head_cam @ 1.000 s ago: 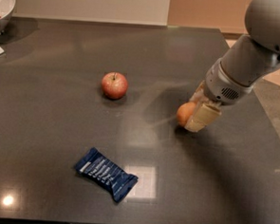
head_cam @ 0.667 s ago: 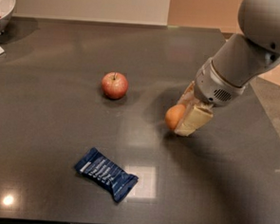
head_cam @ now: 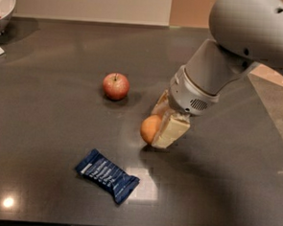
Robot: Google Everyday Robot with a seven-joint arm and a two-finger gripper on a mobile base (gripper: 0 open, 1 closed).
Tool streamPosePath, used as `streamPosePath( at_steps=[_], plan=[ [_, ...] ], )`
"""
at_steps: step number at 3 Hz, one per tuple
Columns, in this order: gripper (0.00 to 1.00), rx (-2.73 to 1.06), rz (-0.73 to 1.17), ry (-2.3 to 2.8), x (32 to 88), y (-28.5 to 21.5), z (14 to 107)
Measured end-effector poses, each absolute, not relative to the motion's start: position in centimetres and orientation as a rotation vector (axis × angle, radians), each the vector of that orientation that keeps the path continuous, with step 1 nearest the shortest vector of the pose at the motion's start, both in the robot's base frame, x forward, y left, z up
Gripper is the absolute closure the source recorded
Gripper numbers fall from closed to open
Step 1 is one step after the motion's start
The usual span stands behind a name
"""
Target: Move orange near rxbar blueberry
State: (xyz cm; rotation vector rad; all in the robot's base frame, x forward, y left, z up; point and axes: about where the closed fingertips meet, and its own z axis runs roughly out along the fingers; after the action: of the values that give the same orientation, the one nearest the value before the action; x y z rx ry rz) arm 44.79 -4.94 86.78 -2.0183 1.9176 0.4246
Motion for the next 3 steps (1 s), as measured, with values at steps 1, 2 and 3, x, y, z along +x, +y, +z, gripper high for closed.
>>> streamPosePath(
  at_steps=[1,2,3],
  plan=[
    [1.00,-2.077,0.463,1.868,44.0,-2.9,85.9],
    [1.00,-2.117,0.485,1.831,43.7,-1.5,85.4],
    [0.82,-2.148,0.490,1.810,43.4,-0.9,84.8]
  ],
)
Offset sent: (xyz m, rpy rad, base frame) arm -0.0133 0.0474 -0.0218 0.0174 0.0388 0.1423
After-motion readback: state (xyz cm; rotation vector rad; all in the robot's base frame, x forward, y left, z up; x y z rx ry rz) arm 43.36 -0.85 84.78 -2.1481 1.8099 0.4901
